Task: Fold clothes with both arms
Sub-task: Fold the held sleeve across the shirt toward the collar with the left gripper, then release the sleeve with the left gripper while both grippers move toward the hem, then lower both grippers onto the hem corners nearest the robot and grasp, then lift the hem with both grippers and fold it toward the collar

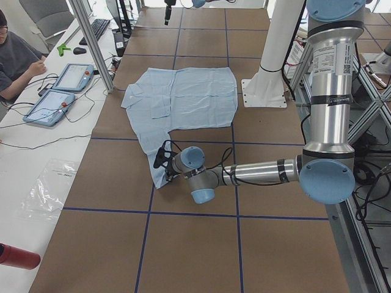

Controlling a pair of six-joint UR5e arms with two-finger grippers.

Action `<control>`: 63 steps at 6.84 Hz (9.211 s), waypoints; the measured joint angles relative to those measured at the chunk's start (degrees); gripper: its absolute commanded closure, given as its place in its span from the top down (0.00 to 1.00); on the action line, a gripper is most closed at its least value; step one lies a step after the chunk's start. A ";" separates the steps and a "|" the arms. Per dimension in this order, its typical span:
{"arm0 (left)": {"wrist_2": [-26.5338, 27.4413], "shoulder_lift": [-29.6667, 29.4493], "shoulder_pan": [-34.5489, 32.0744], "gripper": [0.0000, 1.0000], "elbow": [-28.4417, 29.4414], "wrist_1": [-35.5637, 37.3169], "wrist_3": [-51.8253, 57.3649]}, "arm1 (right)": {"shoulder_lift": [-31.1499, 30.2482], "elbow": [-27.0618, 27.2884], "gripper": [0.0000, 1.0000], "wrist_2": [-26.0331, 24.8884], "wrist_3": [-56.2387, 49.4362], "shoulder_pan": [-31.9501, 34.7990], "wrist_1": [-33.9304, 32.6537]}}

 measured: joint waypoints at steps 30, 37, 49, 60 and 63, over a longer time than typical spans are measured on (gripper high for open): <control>34.44 -3.72 53.49 0.60 -38.04 55.63 -35.32 | -17.59 20.68 1.00 -39.24 40.52 -44.36 2.97; 34.46 -3.57 53.37 0.00 -38.48 56.62 -35.38 | -19.28 20.66 1.00 -39.19 40.55 -44.81 6.31; 41.04 -3.78 53.54 0.00 -42.56 56.37 -35.55 | -27.32 16.41 0.54 -60.94 53.46 -66.00 11.55; 40.31 -3.43 53.50 0.00 -46.21 56.96 -34.94 | -26.81 24.81 0.00 -61.75 54.97 -68.07 1.50; 31.86 -3.34 55.68 0.00 -64.44 70.97 -34.68 | -23.33 47.62 0.00 -51.52 55.02 -67.25 -25.76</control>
